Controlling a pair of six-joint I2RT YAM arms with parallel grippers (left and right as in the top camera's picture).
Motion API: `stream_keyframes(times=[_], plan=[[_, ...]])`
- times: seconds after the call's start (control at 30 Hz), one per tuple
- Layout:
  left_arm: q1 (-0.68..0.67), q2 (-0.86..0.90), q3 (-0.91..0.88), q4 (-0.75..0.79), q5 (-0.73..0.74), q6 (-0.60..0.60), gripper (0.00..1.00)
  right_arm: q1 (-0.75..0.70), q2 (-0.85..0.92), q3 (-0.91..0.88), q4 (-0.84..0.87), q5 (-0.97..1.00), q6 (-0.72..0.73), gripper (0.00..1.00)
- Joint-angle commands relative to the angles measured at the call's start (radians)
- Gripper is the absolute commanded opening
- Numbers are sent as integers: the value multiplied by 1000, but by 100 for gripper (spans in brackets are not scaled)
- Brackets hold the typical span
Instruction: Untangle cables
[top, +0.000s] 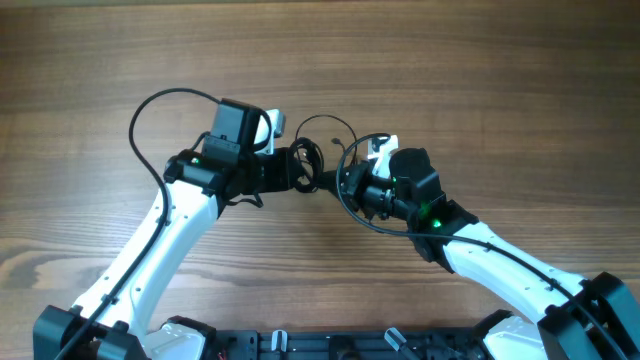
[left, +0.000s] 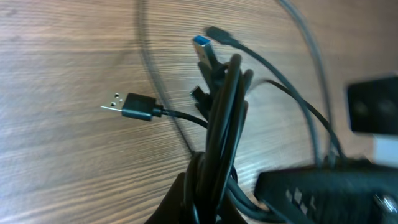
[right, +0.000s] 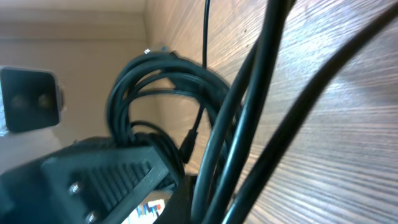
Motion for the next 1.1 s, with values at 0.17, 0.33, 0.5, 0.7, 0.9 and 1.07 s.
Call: stream_keyframes(times=[0.17, 0.33, 0.5, 0.7, 0.9, 1.07], plan=[[-119, -16, 11, 3, 195, 270, 4, 11, 6, -8, 129, 11, 60, 4], [-166, -16, 11, 35, 209, 263, 4, 11, 6, -8, 114, 39, 57, 5], [-167, -16, 11, 128, 390, 235, 4, 11, 7, -8, 25, 67, 48, 4], [-167, -16, 11, 139, 491, 224, 4, 11, 7, -8, 13, 119, 48, 5], [-124, -16, 11, 225, 365, -1, 4, 10, 6, -8, 9, 78, -34, 35], [-13, -16, 11, 151, 307, -25, 4, -34, 6, -8, 10, 78, -33, 72]])
